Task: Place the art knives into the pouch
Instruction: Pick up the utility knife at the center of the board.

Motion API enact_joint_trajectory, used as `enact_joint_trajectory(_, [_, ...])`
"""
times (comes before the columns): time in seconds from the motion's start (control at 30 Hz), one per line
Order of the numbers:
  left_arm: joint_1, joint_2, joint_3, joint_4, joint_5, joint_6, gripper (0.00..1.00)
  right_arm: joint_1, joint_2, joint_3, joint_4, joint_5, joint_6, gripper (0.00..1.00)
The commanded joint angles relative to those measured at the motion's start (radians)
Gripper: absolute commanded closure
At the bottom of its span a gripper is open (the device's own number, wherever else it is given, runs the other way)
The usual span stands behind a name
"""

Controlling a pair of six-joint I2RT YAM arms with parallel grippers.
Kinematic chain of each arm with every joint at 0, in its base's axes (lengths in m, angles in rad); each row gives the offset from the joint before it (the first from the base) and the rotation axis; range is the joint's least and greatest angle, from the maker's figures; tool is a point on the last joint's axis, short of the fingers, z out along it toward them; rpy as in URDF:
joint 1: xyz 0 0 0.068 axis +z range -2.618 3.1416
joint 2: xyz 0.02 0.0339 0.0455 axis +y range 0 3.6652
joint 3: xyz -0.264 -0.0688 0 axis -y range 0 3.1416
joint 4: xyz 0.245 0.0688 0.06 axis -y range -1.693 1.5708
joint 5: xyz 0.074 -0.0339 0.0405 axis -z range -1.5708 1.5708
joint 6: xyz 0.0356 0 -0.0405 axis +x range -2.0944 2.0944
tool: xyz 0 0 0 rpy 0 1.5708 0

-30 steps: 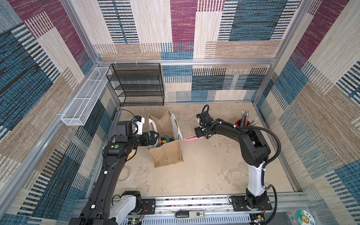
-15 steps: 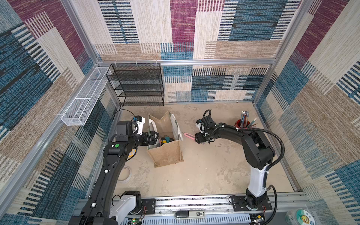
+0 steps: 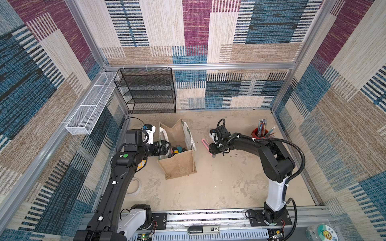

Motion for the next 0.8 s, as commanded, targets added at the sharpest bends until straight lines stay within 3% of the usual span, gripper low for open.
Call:
enact_joint_trajectory(0.0, [0.001, 0.002, 0.005, 0.002, 0.006, 0.020, 0.01, 0.012, -0.017, -0.017, -0.023, 0.041, 0.025, 0.50])
enact_joint_trajectory(0.17, [0.001, 0.005, 0.003, 0.001, 0.005, 0.020, 0.01, 0.027, -0.037, -0.034, -0.020, 0.038, 0.031, 0.50])
enact_joint_trajectory(0.53, [0.002, 0.003, 0.003, -0.001, 0.004, 0.020, 0.01, 0.115, 0.025, 0.027, -0.129, 0.234, 0.010, 0.50])
enact_joint_trajectory(0.77, [0.001, 0.000, 0.003, -0.001, 0.003, 0.020, 0.01, 0.127, 0.025, 0.028, -0.133, 0.257, 0.015, 0.55])
